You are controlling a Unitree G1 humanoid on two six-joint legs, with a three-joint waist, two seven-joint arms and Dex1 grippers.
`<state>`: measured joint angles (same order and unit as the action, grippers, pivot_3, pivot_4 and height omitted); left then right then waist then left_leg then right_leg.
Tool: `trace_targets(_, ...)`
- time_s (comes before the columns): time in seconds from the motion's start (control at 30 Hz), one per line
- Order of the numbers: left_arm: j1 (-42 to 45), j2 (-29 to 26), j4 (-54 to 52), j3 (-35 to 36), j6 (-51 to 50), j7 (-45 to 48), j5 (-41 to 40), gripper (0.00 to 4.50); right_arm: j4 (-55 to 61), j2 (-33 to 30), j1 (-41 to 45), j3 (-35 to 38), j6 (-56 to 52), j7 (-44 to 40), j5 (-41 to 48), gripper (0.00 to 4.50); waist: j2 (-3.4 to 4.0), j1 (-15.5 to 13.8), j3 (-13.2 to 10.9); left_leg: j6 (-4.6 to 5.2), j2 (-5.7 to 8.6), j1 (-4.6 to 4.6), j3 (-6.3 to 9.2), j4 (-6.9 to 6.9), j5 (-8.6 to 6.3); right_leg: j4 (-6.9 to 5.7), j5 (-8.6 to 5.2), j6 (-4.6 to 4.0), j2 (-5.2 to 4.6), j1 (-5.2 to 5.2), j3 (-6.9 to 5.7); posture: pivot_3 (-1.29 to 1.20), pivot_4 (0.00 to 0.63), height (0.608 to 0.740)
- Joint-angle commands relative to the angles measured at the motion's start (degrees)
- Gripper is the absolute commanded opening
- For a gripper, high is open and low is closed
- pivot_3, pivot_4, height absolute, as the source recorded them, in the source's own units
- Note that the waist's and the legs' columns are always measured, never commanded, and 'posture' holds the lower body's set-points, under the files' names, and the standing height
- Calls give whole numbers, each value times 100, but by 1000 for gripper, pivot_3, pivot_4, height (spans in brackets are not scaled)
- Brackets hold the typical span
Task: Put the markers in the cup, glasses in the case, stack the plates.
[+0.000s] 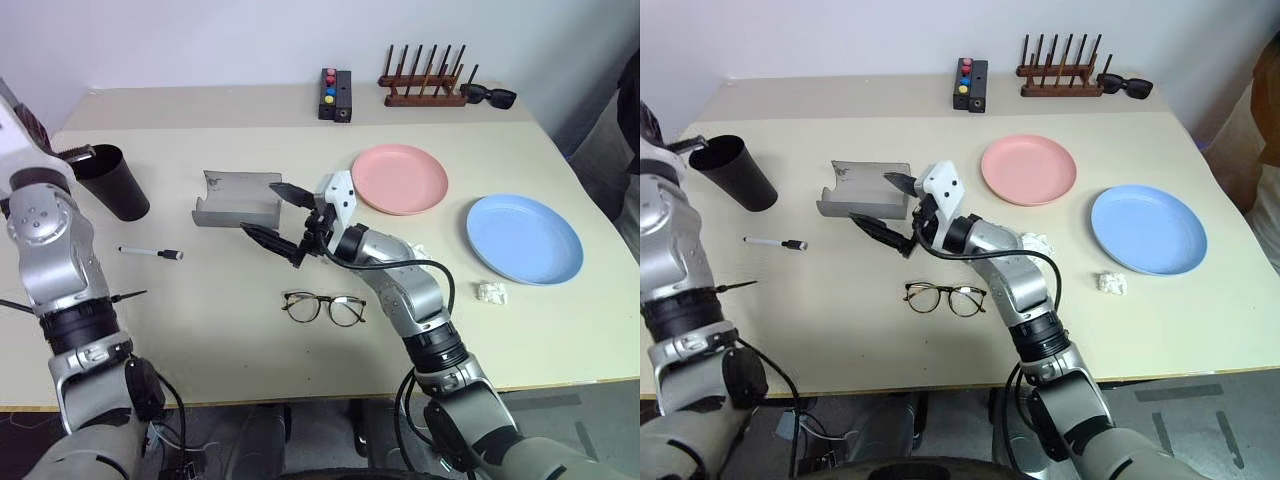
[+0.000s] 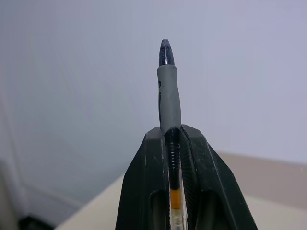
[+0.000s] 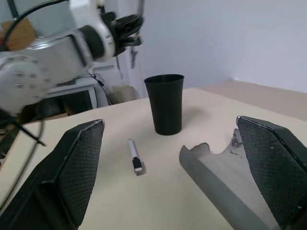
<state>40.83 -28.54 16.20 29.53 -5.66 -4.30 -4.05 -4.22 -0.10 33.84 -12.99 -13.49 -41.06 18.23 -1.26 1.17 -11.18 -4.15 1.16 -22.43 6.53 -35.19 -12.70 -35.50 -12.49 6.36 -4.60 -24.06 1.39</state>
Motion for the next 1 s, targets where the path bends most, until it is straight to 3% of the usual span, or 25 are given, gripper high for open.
trace_targets(0.03, 398, -284, 939, -139, 916, -26, 113, 53, 194, 95, 20, -37, 59, -31, 68, 4500, 0, 2, 0, 0, 0, 0, 0, 1, 0, 0, 0, 0, 0, -1, 0, 0, 150, 740)
trace_targets(0.4, 1040, -507, 3083, -553, 2220, -425, 258, 53, 227, 25, 4, 51, 87, 19, 54, 4500, 0, 7, 0, 0, 0, 0, 0, 2, 0, -4, 0, 1, 0, -4, -1, 0, 150, 740)
trace_targets(1.0, 930, -329, 3250, -608, 2384, -455, -75, 53, 210, 43, 14, 33, 118, -51, 89, 4500, 0, 9, 0, 0, 0, -1, 1, 1, 0, -8, 0, 1, 0, -5, -1, 0, 150, 740)
